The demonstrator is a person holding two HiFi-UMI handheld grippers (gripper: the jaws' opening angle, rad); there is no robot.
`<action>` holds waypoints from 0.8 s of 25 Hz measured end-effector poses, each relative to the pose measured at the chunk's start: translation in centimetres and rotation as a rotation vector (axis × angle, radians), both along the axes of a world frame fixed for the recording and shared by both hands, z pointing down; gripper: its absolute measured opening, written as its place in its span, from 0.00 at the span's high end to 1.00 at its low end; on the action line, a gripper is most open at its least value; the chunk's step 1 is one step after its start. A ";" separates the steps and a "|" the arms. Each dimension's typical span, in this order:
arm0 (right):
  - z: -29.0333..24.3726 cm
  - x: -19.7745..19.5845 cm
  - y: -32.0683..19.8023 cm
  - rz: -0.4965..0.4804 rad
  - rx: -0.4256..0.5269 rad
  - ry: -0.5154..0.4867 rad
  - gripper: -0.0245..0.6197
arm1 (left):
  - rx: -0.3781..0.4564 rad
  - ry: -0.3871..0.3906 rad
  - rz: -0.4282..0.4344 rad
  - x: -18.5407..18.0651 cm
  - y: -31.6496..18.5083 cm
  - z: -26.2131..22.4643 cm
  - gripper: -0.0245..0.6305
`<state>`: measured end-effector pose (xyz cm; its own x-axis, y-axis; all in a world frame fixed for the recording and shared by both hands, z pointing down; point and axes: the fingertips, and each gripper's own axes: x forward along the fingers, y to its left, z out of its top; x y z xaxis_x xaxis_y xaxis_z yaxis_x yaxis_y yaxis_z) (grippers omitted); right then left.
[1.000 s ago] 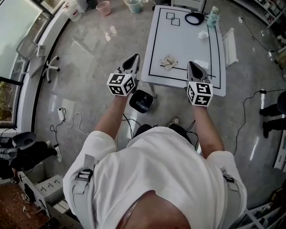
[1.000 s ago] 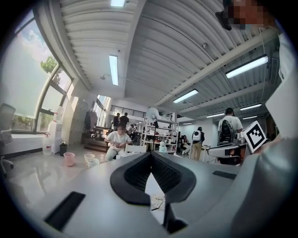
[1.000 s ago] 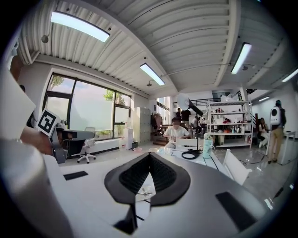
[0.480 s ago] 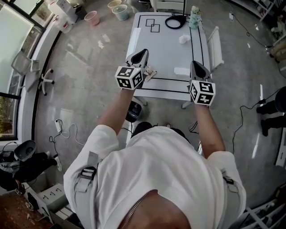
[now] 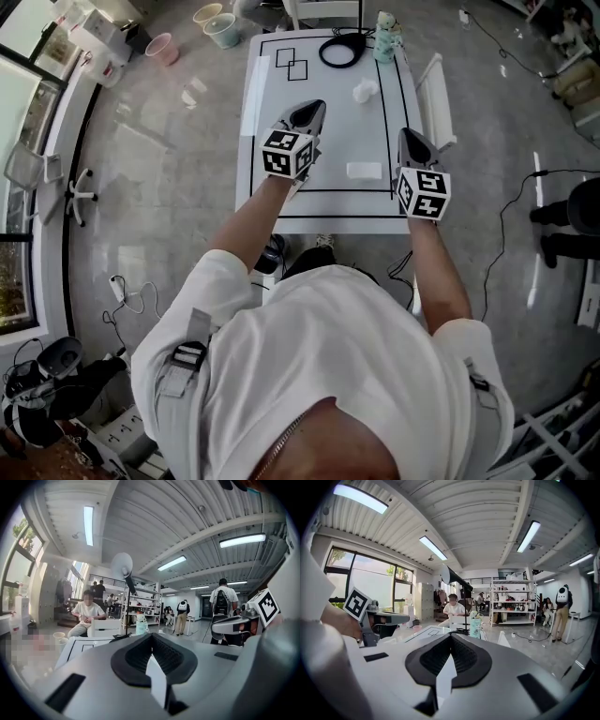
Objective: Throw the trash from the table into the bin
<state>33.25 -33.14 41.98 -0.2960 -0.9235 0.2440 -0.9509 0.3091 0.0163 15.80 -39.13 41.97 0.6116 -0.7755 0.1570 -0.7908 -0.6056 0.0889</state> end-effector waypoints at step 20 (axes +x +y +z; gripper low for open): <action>6.3 3.8 -9.2 0.157 -0.188 0.068 0.95 | -0.209 -0.219 0.243 9.5 -14.5 15.0 0.68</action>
<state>37.05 -42.30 48.29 -0.1298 -0.8934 0.4302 -0.9861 0.1618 0.0385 25.27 -53.64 56.99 0.7077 -0.5500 0.4435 -0.6406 -0.7642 0.0746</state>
